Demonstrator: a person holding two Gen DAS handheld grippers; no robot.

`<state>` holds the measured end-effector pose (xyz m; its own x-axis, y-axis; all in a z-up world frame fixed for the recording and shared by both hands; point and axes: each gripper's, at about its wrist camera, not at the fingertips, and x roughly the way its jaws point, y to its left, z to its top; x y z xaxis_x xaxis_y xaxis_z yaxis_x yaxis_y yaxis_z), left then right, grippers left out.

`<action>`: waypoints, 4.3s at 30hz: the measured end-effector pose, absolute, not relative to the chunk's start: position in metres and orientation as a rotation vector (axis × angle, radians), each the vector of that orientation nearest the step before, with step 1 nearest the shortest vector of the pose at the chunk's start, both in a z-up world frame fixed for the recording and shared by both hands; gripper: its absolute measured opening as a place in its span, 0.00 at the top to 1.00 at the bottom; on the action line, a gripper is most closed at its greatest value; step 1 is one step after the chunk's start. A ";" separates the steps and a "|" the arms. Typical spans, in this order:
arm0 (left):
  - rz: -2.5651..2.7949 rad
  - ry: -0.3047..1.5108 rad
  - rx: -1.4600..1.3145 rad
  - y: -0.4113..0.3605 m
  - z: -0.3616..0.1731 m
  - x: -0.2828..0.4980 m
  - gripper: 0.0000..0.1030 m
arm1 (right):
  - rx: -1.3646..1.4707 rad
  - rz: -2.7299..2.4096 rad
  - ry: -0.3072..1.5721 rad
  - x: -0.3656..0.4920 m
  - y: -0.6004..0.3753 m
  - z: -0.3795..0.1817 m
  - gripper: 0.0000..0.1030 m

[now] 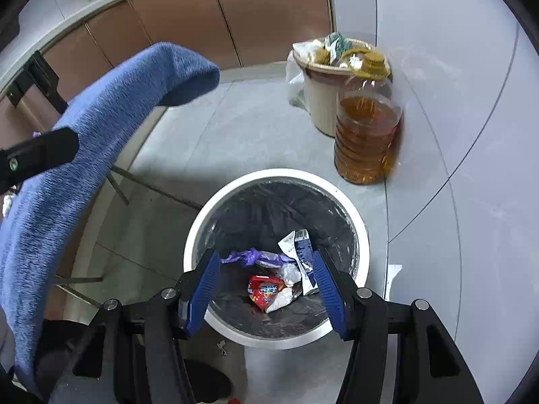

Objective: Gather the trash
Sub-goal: 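Carry the purple bag and clear bag over the bin and open both tools, then move both open tools back over the towel, then grasp the brown snack wrapper with the left tool while the right tool grasps the purple wrapper, then carry the brown wrapper and purple wrapper over the bin and open both tools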

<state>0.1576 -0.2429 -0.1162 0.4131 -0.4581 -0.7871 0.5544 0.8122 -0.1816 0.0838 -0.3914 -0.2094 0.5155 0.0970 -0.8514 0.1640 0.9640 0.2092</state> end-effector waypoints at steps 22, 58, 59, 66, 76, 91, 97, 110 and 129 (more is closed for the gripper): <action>-0.405 0.584 0.014 -0.038 -0.005 0.079 0.52 | 0.152 0.192 0.663 0.071 -0.250 -0.021 0.44; 0.031 0.774 -0.333 0.228 -0.103 0.241 0.49 | 0.141 0.541 0.863 0.286 -0.045 -0.094 0.39; 0.045 0.780 -0.330 0.229 -0.106 0.250 0.49 | 0.148 0.541 0.870 0.294 -0.041 -0.098 0.39; 0.059 0.834 -0.360 0.234 -0.131 0.290 0.49 | 0.189 0.534 0.926 0.341 -0.016 -0.130 0.39; 0.043 0.846 -0.375 0.231 -0.140 0.297 0.78 | 0.257 0.565 0.939 0.353 -0.009 -0.147 0.78; -0.001 0.772 -0.382 0.222 -0.106 0.236 0.87 | 0.153 0.611 0.790 0.279 -0.029 -0.087 0.78; -0.014 0.706 -0.351 0.214 -0.073 0.190 0.87 | 0.124 0.618 0.722 0.223 -0.050 -0.058 0.78; -0.019 0.630 -0.215 0.168 -0.035 0.106 0.87 | -0.008 0.521 0.657 0.134 -0.080 -0.040 0.78; -0.176 0.558 -0.099 0.063 0.018 0.072 0.87 | 0.043 0.331 0.543 0.055 -0.200 -0.021 0.78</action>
<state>0.0722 0.0631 0.0176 0.8339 -0.1927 -0.5171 0.1393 0.9802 -0.1406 0.0555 -0.2004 -0.0211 0.8043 0.3207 -0.5003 -0.2981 0.9460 0.1273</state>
